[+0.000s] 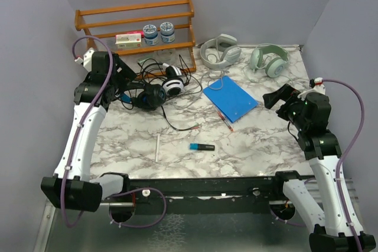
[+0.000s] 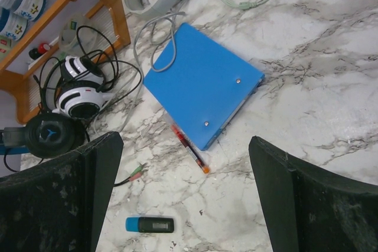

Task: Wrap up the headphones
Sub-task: Pick up the headphones from the center of the board.

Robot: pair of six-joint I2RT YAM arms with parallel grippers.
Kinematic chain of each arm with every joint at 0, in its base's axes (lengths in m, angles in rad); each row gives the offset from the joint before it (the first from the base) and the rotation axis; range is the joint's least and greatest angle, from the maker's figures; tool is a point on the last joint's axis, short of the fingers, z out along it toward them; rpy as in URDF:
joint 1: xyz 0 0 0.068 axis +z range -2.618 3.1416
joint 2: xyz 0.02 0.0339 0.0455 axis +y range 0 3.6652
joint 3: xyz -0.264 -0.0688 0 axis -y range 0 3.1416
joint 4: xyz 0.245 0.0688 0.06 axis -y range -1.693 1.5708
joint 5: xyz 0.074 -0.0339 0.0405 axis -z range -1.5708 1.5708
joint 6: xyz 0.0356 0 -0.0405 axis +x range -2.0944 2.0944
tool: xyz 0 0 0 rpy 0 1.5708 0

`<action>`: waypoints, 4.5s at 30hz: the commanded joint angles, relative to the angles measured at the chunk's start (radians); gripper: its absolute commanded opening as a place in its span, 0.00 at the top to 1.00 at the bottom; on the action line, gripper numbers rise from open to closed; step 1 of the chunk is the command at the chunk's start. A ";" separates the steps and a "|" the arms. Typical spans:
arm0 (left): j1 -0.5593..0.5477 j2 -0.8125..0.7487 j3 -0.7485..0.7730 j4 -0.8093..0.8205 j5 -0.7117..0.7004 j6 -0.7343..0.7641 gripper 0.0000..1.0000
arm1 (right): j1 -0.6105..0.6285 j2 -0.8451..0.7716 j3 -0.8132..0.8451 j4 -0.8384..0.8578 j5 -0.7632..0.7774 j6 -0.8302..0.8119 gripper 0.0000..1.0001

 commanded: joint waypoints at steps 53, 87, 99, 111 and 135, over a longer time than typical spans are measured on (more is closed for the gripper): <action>0.240 -0.361 -0.751 0.443 0.485 -0.038 0.94 | 0.003 -0.008 -0.017 0.032 -0.169 -0.022 0.00; 0.153 -0.313 -0.611 -0.061 0.137 -0.061 0.01 | 0.003 0.028 -0.076 0.051 -0.176 -0.007 0.00; -0.051 -0.245 -0.682 -0.062 0.019 -0.234 0.06 | 0.003 0.029 -0.078 0.071 -0.187 -0.004 0.00; -0.165 -0.128 -0.715 -0.045 -0.106 -0.307 0.13 | 0.003 0.039 -0.069 0.073 -0.203 -0.011 0.00; -0.292 0.318 -0.352 0.254 0.004 0.362 0.71 | 0.003 0.100 -0.009 0.056 -0.197 -0.040 0.00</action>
